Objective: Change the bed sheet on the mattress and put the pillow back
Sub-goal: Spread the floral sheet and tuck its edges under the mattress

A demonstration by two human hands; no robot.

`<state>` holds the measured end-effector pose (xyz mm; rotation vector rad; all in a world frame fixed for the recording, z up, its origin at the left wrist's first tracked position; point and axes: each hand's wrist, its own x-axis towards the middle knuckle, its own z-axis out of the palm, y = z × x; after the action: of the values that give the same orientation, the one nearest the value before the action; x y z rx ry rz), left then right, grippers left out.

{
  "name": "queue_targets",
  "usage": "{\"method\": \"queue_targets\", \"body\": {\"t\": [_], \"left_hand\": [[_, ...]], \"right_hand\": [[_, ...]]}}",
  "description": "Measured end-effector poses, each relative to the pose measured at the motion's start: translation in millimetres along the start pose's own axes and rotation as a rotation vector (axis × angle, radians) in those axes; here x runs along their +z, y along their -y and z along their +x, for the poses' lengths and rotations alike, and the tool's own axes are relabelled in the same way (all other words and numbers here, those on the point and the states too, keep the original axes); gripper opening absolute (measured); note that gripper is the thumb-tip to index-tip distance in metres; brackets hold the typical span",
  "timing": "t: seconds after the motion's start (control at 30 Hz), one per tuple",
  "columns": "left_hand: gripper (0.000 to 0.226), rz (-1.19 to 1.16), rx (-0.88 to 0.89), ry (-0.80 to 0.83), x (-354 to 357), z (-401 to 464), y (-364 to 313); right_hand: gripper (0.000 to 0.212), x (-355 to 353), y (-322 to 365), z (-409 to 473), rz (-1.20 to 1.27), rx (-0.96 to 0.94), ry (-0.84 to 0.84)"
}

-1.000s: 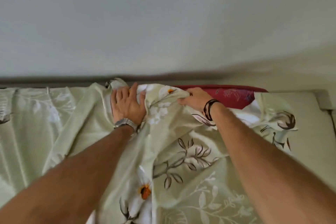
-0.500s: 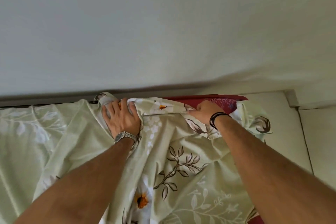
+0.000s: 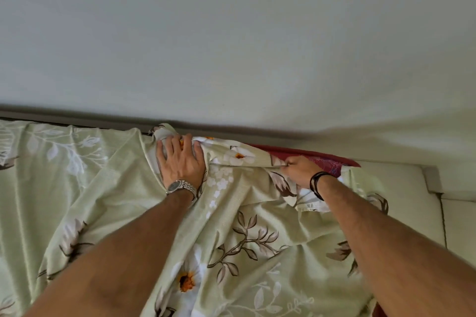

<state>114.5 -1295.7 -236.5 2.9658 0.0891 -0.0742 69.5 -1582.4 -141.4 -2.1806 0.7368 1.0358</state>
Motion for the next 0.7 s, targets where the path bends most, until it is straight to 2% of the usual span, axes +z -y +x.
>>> {"method": "queue_targets", "body": {"t": [0.13,0.27,0.37,0.43,0.53,0.57,0.63,0.7], "left_hand": [[0.053,-0.064,-0.217,0.014,4.0,-13.7,-31.9],[0.060,-0.122,-0.372,0.061,11.1,-24.3,-92.3],[0.054,-0.290,-0.291,0.174,2.8,-24.4,-127.9],[0.052,-0.399,-0.183,0.164,-12.2,-31.2,-148.9],[0.051,-0.199,-0.163,-0.005,-23.5,-65.2,-181.1],[0.052,-0.147,-0.156,-0.014,-20.9,-81.3,-193.5],[0.058,-0.130,-0.068,0.061,-13.2,-110.7,-224.5],[0.061,-0.114,0.037,0.122,-5.2,-135.8,-254.3]], "right_hand": [[0.015,-13.6,-11.3,23.5,-0.020,-0.065,-0.025],[0.051,-25.7,-30.2,49.6,0.078,-0.104,-0.040],[0.055,-39.2,-40.7,57.7,0.243,-0.017,-0.055],[0.059,-51.2,-55.6,64.0,0.346,0.035,-0.126],[0.043,-77.4,-80.5,70.9,0.446,-0.007,-0.237],[0.035,-89.2,-88.6,70.0,0.479,-0.033,-0.236],[0.028,-114.3,-107.3,65.2,0.567,-0.058,-0.101],[0.037,-139.1,-125.9,58.9,0.543,-0.014,0.250]]}}
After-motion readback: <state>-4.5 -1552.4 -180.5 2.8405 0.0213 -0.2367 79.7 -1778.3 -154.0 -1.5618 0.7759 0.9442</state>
